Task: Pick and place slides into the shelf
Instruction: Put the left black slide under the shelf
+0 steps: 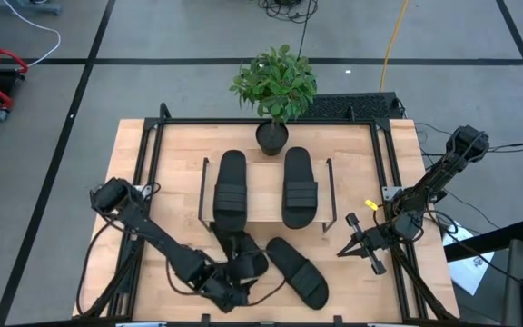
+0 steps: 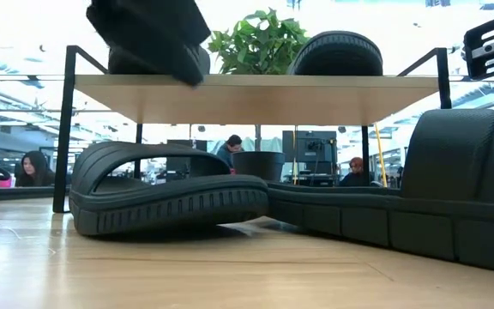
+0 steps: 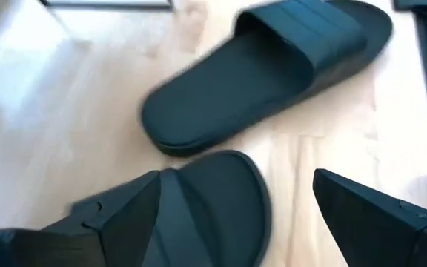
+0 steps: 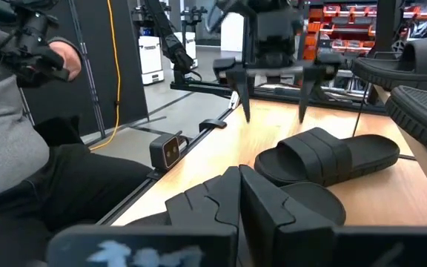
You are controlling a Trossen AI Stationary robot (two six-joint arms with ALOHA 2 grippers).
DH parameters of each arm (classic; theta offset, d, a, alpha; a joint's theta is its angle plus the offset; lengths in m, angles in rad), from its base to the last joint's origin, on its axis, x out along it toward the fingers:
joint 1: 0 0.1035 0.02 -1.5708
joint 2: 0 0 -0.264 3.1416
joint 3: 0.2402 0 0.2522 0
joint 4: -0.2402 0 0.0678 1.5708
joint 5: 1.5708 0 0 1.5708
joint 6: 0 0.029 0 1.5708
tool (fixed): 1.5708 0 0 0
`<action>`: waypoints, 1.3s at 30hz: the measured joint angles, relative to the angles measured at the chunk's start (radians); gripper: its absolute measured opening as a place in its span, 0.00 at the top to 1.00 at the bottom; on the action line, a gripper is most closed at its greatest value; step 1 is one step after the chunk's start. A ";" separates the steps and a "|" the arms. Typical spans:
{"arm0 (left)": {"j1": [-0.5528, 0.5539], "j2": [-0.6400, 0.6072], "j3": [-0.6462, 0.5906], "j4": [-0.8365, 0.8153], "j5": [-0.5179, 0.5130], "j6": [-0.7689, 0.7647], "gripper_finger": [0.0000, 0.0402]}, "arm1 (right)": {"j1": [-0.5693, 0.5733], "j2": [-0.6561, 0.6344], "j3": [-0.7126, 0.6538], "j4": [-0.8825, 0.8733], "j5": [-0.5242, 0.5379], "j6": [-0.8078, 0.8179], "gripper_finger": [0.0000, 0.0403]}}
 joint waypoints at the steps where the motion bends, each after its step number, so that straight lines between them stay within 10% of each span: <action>1: -0.010 0.000 0.020 -0.033 -0.022 -0.005 0.13 | 0.000 0.000 0.000 0.000 0.000 0.000 1.00; 9: -0.062 0.013 0.084 -0.246 -0.145 -0.189 0.13 | 0.000 0.000 0.000 -0.006 0.000 0.000 1.00; 26: -0.016 0.382 0.446 -0.809 -0.035 -0.339 0.13 | 0.002 0.000 0.000 -0.021 0.001 0.024 1.00; 39: 0.005 0.399 0.458 -0.917 -0.034 -0.403 0.13 | 0.002 0.000 0.000 -0.020 0.002 0.025 1.00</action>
